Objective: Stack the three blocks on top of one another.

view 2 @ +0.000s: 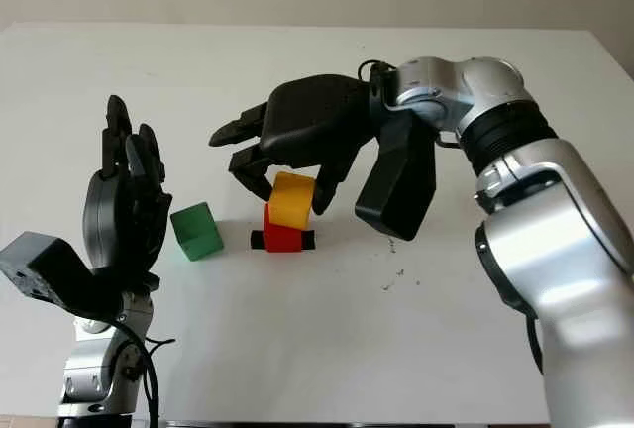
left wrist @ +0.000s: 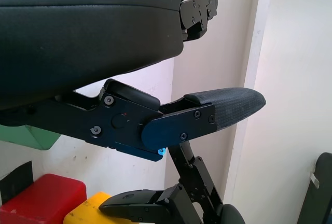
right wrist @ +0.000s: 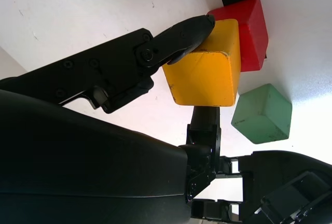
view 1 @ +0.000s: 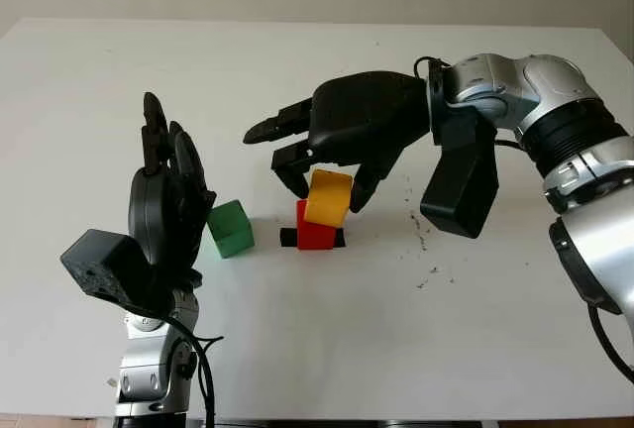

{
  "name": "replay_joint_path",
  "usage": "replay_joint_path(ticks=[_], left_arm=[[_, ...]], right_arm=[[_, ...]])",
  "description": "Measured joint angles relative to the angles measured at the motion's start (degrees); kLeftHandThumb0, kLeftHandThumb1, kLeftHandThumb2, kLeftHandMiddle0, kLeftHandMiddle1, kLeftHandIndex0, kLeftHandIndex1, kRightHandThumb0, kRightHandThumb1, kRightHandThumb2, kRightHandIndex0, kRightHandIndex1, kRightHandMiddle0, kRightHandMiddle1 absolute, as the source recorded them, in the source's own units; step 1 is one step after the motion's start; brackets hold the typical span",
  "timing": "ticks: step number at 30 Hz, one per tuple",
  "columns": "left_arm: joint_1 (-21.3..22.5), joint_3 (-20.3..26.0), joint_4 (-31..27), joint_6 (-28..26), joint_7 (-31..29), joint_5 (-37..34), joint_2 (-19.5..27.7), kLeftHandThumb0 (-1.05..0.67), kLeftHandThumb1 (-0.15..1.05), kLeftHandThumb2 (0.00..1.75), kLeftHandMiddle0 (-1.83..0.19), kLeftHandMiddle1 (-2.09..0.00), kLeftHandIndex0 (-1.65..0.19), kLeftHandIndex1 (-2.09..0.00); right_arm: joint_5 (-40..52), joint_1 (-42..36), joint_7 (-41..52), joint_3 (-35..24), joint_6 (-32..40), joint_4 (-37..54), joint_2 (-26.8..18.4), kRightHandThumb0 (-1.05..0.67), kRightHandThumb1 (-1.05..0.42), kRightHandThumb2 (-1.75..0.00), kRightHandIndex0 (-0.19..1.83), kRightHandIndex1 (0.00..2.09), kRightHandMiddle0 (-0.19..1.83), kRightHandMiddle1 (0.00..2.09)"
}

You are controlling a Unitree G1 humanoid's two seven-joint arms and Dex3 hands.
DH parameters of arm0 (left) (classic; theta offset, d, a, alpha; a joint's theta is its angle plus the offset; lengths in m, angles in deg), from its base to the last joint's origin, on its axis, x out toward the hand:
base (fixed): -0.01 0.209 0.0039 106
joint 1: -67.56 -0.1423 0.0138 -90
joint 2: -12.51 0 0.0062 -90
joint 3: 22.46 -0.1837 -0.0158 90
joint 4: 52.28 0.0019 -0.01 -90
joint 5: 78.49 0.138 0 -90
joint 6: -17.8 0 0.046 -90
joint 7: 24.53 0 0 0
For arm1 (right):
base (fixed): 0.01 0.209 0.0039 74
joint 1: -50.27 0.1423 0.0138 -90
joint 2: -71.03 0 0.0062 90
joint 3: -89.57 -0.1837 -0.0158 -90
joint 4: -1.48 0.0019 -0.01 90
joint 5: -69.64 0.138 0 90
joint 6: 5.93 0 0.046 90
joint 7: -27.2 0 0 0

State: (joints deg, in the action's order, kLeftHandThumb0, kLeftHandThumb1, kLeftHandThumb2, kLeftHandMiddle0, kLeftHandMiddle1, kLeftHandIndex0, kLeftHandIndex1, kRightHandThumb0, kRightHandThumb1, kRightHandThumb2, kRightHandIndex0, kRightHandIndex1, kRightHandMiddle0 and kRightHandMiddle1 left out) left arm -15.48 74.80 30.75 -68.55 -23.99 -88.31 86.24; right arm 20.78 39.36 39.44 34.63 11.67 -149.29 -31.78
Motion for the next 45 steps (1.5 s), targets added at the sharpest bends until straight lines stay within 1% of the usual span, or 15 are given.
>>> replay_joint_path(ticks=[13,24,37,45], left_arm=[[0.0,-0.03,-0.74,-0.14,0.12,0.01,-0.02,-0.72,1.05,0.68,0.19,0.0,0.19,0.0],[-0.02,-0.34,-0.98,-0.21,0.48,0.27,-0.05,-0.72,1.05,0.68,0.19,0.0,0.19,0.0],[-0.03,-0.37,-1.43,-0.78,0.58,0.21,-0.08,-0.72,1.05,0.68,0.19,0.0,0.19,0.0],[-0.02,-0.46,-1.52,-0.81,0.73,0.74,-0.11,-0.72,1.05,0.68,0.19,0.0,0.19,0.0]], right_arm=[[-0.36,0.25,-1.91,0.78,0.0,-1.71,0.81,-0.53,-0.97,-0.05,0.15,0.06,0.36,1.44],[-0.57,0.53,-1.75,1.26,-0.01,-2.2,0.82,-0.5,-0.97,-0.05,0.13,0.05,0.36,1.45],[0.48,0.55,-0.65,1.23,-0.25,-2.98,1.27,-0.51,-0.97,-0.05,0.13,0.05,0.36,1.47],[-1.22,0.54,-3.72,1.33,-0.51,-2.75,1.27,-0.51,-0.98,-0.05,0.15,0.06,0.35,1.5]])
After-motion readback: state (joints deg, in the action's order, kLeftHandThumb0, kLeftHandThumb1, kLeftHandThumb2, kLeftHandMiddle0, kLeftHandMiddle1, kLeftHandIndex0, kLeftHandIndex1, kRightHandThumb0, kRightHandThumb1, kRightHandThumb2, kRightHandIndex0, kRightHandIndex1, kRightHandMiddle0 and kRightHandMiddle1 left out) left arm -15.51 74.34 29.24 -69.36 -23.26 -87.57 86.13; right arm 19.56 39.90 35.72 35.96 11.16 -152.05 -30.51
